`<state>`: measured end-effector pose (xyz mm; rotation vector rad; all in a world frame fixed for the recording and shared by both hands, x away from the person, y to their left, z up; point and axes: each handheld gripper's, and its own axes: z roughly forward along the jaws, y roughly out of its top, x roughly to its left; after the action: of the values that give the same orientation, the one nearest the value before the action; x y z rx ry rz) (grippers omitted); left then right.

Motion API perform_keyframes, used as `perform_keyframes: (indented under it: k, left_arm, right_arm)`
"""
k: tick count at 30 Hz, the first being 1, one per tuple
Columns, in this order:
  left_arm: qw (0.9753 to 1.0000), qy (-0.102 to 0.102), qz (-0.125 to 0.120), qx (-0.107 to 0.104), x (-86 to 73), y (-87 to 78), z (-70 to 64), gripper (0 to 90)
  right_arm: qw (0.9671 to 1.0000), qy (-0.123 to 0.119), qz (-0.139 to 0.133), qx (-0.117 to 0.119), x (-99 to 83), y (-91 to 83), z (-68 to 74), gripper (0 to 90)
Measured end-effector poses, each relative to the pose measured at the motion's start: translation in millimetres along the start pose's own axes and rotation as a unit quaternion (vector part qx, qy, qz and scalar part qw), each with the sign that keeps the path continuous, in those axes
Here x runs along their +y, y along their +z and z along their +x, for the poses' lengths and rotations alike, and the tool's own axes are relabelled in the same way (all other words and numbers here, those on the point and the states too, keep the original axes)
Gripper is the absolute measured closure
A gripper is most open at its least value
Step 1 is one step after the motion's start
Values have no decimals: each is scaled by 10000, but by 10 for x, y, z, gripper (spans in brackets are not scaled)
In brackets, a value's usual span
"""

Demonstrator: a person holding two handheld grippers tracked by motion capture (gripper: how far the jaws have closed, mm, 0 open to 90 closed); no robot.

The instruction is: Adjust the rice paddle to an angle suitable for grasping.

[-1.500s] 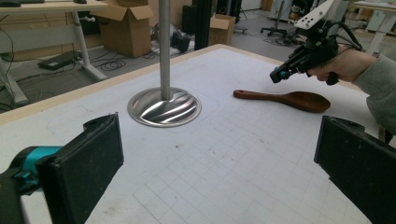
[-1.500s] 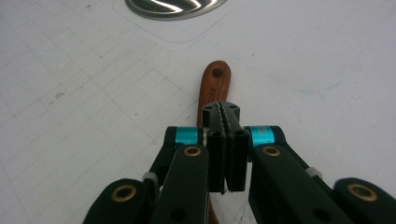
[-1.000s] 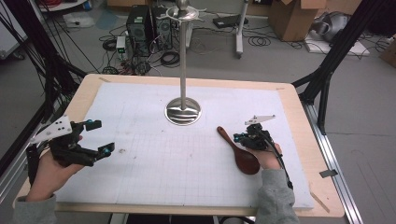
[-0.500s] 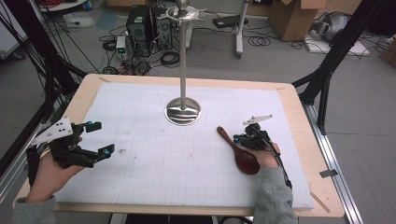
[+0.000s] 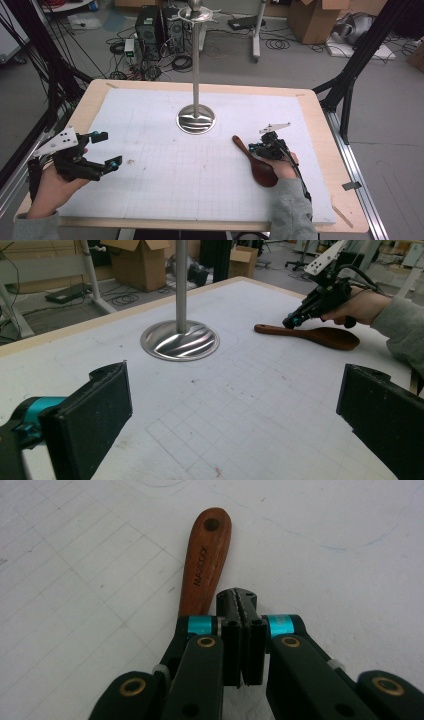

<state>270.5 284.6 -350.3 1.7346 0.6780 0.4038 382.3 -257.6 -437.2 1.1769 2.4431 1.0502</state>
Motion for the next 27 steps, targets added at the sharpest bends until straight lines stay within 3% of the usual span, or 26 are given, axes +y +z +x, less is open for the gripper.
perform_keyframes:
  k: [8, 12, 17, 27]
  left_arm:
    - [9999, 75, 94, 8, -5, 20, -36, 18]
    - [9999, -19, 62, -92, 8, 22, -57, 18]
    - [9998, 103, 8, -147, 53, 17, -121, 18]
    - [9999, 68, 75, -69, 24, 18, -96, 18]
  right_arm:
    - [10000, 34, -34, 22, 4, 19, -8, 895]
    - [10000, 1, -40, 34, 13, 34, 4, 895]
    - [10000, -31, -56, 67, 20, 46, 10, 895]
    - [9998, -87, -44, 144, 30, 57, 36, 895]
